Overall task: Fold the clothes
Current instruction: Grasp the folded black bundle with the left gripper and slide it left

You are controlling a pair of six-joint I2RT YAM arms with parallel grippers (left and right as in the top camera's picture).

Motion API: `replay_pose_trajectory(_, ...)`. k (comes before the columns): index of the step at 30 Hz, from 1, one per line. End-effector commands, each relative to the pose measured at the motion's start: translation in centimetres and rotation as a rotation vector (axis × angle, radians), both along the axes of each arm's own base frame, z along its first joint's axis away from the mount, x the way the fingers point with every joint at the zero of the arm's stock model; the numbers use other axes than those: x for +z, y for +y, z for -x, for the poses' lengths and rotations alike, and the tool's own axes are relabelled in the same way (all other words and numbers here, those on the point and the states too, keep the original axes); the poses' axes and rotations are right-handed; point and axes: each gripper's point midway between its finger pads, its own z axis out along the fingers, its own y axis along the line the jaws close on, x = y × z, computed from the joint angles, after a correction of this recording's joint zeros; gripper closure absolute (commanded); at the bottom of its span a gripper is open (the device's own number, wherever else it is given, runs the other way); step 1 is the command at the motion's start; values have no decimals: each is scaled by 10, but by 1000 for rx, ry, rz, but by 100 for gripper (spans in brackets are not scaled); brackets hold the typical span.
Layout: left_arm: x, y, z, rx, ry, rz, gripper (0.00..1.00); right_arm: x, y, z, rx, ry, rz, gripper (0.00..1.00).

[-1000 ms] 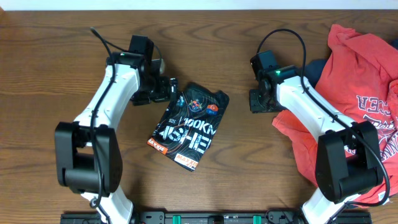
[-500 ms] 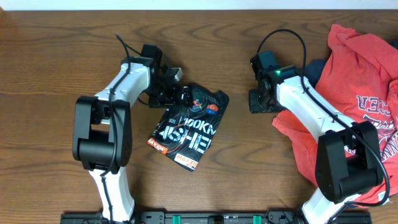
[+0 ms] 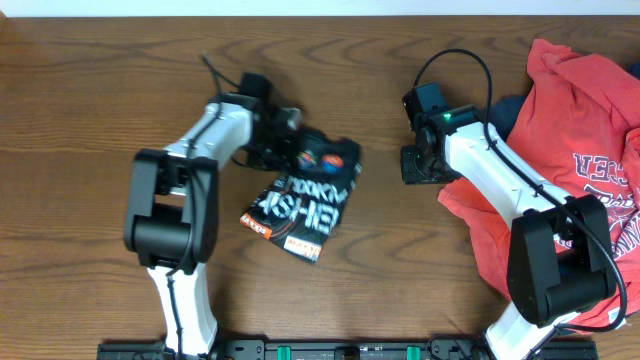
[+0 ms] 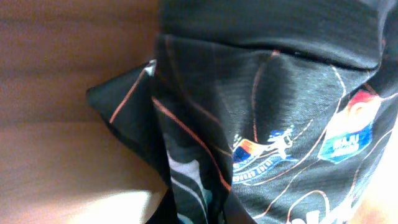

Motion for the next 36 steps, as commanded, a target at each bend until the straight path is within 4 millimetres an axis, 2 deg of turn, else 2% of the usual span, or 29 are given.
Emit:
replay_pose_trajectory(1,16,82,-48,287,-62,-116,94,5,0,-3,-3,-15,-5,57)
replay_pose_trajectory(4,30,144,-67,508,-72,-103,94,5,-1,-2,18,-9,-1,57)
replay_pose_trajectory(7,40,211,-71,724,-68,-91,94,5,-2,0,20,-4,5,57)
replay_pose_trajectory(9,43,256,-68,855,-75,-80,94,5,-2,-1,20,-6,5,57)
replay_pose_trajectory(11,44,294,-60,959,-78,-68,93,5,-2,-1,20,-6,5,57)
replay_pose_trajectory(15,45,358,-36,1169,-60,-55,92,5,-2,-1,20,-6,5,57)
replay_pose_trajectory(16,45,369,-29,1221,-49,-49,86,5,-2,-1,20,-6,5,56)
replay_pose_trajectory(18,45,390,-16,1335,-23,-29,37,5,-2,-1,20,-5,5,56)
replay_pose_trajectory(19,44,399,-10,1390,-5,-16,18,5,-2,-1,20,-5,4,56)
replay_pose_trajectory(20,45,405,-4,1428,9,6,5,5,-2,-1,20,-5,4,56)
replay_pose_trajectory(22,48,411,4,1451,19,46,2,5,-2,-1,19,-5,4,55)
replay_pose_trajectory(24,54,416,12,1462,21,45,2,5,-1,-1,4,-5,-10,50)
replay_pose_trajectory(27,70,413,10,1407,-30,26,2,5,11,-1,-60,11,-115,19)
replay_pose_trajectory(28,77,409,7,1371,-56,16,2,6,17,-3,-69,15,-169,15)
replay_pose_trajectory(31,101,385,-10,1220,-149,-17,2,14,37,-11,-76,16,-363,1)
replay_pose_trajectory(32,107,375,-17,1168,-173,-26,2,17,40,-14,-81,15,-413,1)
replay_pose_trajectory(34,117,343,-33,1037,-217,-40,2,22,39,-21,-98,7,-479,1)
replay_pose_trajectory(36,120,305,-48,891,-243,-50,2,22,25,-26,-137,-1,-485,1)
